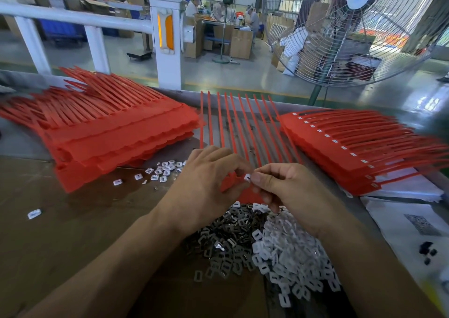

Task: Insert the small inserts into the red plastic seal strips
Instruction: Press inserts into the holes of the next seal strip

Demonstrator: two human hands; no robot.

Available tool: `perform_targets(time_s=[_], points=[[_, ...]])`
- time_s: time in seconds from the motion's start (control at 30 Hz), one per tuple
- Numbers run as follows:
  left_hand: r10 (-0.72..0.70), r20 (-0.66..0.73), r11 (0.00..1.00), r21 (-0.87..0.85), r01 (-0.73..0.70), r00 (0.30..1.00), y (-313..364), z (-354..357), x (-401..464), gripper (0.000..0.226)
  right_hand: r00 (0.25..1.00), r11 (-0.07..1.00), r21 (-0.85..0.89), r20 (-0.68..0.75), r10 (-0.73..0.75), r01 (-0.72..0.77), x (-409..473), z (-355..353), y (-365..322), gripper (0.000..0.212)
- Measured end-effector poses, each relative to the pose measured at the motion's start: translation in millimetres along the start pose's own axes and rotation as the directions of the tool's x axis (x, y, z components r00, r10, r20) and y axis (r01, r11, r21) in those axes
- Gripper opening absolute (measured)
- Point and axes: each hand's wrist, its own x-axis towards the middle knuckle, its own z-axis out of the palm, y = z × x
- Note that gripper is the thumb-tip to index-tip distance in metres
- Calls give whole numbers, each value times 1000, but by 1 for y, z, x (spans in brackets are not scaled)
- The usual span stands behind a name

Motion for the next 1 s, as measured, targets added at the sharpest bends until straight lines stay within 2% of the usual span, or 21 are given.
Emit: perform_targets(time_s=[0.13,0.23,0.4,0.5,0.6,0.83,1.0], points=[[46,-17,998,47,-45,999,-2,1,1,16,1000,1000,10,10,10,-10,0,-1,2,20],[28,-56,998,60,-25,998,-6,-1,2,15,1000,1000,20,-5,-10,10,-1,-1,1,22],[-227,-68,973,30,229,972,-28,-13,3,9,986,983,-184,-164,-23,-8,-3,0,0,20],[-424,-33,903,67,425,905,-42,-20,2,5,979,952,-305,-200,-35,-28,-5,-1,1,17],[-530,-5,845,82,528,848,-47,-22,0,7,980,939,-341,-195,-27,-42,-4,-2,2,16],[-606,70,795,89,600,792,-47,-21,-1,7,981,920,-388,-190,-22,-55,0,-2,8,15],[-579,47,813,115,571,814,-44,-17,-2,4,983,899,-435,-181,-36,-48,2,-1,11,16]])
